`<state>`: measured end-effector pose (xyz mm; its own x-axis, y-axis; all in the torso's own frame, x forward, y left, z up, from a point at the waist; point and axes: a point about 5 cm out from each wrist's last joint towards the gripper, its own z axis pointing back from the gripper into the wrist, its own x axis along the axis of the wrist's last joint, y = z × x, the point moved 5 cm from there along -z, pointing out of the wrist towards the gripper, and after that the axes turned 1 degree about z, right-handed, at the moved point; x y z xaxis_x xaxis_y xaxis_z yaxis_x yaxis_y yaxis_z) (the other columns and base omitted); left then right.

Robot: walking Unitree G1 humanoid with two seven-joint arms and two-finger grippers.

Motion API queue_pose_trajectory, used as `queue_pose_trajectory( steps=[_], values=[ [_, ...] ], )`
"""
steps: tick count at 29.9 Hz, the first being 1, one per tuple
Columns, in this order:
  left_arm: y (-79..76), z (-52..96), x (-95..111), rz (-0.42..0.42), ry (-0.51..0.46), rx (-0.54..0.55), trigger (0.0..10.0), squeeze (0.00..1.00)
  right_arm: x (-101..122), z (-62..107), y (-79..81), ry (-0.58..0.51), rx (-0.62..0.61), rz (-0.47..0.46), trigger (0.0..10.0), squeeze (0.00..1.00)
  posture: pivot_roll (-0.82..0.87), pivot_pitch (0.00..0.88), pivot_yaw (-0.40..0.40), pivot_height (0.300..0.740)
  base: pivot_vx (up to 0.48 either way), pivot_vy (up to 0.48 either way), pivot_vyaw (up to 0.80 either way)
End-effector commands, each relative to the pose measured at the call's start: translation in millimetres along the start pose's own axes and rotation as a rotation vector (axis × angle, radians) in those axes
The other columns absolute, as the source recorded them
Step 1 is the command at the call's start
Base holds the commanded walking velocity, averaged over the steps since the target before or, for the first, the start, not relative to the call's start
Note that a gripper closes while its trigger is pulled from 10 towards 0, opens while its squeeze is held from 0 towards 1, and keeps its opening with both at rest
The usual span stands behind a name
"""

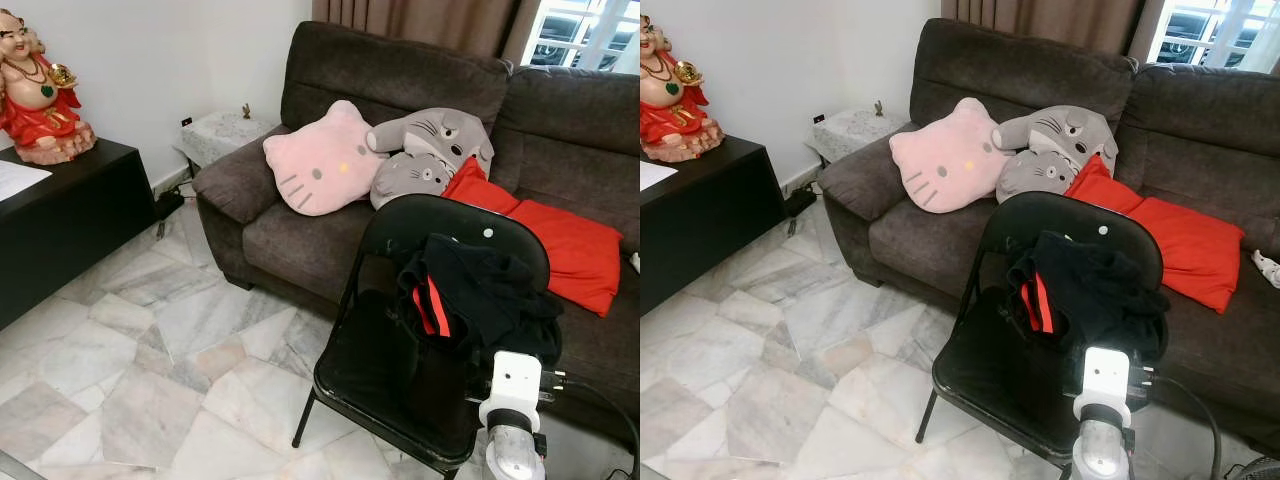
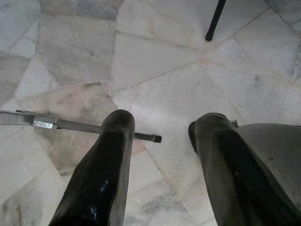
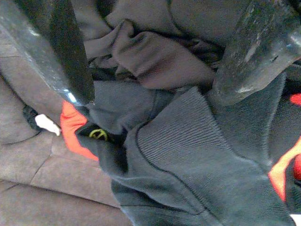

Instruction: Hang hanger

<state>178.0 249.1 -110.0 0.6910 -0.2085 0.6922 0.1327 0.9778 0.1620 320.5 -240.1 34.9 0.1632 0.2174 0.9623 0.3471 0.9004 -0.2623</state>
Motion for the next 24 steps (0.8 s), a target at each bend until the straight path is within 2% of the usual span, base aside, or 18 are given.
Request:
queue_pose_trajectory(
  steps=[1,11,24],
  values=[
    [-1.7,0.2,-3.3,0.008,0.015,0.001,10.0,0.0,8.2,-3.6,-4.7,-0.031,-0.019,0.001,10.0,0.0,0.03,0.0,-0.018,0.74,0.0,0.0,0.0],
    [-2.6,0.1,-3.7,0.009,0.017,-0.002,10.0,0.0,10.1,-9.0,-5.8,-0.03,-0.015,0.004,10.0,0.0,0.03,0.0,-0.017,0.74,0.0,0.0,0.0],
    [-2.3,0.0,-3.8,0.011,0.02,0.0,10.0,0.0,10.7,-18.1,5.9,-0.002,0.043,0.013,10.0,0.0,0.03,0.0,-0.017,0.74,0.0,0.0,0.0]
  ],
)
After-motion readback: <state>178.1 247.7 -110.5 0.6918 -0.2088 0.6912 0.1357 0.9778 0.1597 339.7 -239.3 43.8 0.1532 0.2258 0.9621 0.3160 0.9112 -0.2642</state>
